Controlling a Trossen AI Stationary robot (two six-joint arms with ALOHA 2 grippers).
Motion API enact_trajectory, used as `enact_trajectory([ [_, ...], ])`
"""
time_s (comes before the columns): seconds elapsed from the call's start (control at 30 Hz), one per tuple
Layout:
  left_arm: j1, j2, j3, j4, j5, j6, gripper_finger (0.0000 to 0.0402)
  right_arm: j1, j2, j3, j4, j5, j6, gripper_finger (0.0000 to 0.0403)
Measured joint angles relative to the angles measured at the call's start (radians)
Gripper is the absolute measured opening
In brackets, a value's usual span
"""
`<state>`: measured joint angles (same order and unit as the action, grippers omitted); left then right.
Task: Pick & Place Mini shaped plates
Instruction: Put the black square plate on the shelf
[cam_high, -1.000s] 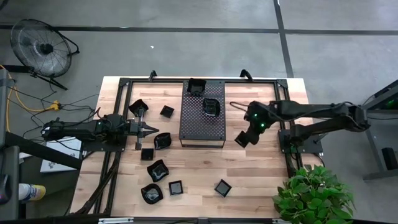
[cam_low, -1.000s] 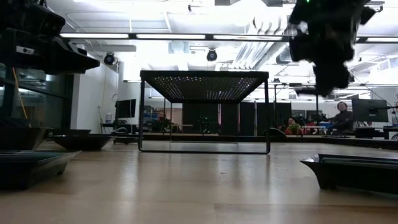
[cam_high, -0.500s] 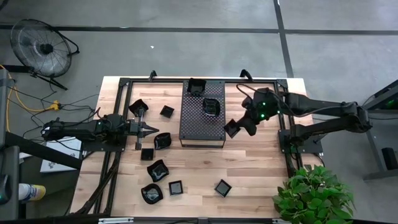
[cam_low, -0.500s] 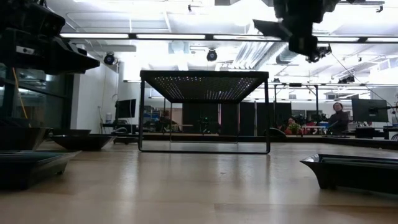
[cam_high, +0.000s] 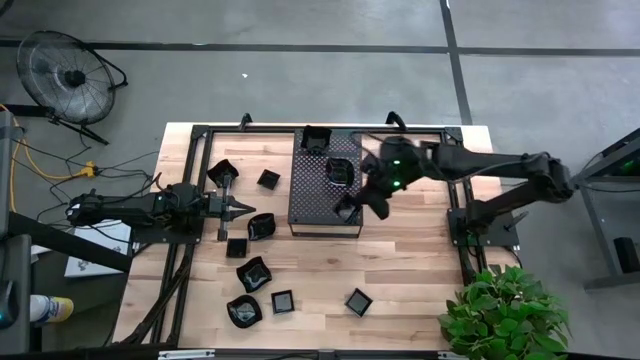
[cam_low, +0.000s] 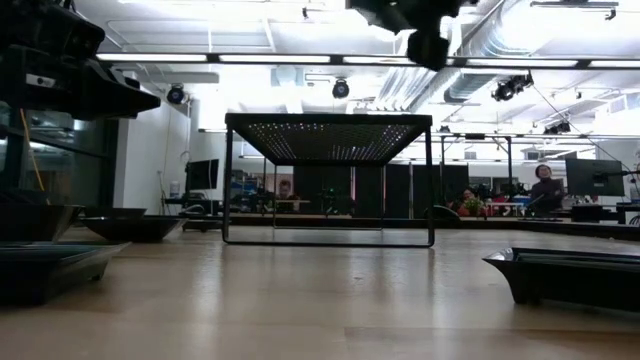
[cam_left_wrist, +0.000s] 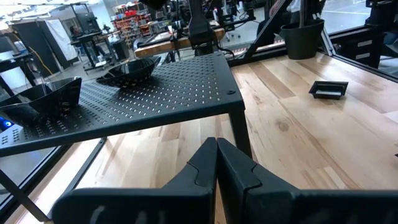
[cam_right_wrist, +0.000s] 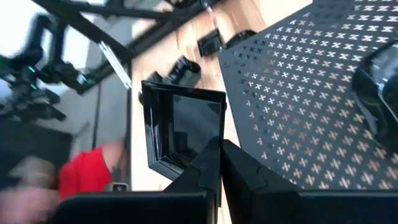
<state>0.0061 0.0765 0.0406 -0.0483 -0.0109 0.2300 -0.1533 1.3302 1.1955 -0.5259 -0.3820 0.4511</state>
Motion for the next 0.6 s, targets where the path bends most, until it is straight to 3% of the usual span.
enact_trajectory([
  [0.37,0.000,0.000,0.000,0.000,0.000,0.000,0.0001,0.005,0.314,0.304,-0.270,0.041,-0.168,0.0007],
  [0.6,0.000,0.000,0.000,0.000,0.000,0.000,0.0001,0.003,0.408,0.419,-0.392,0.043,-0.242,0.0004],
])
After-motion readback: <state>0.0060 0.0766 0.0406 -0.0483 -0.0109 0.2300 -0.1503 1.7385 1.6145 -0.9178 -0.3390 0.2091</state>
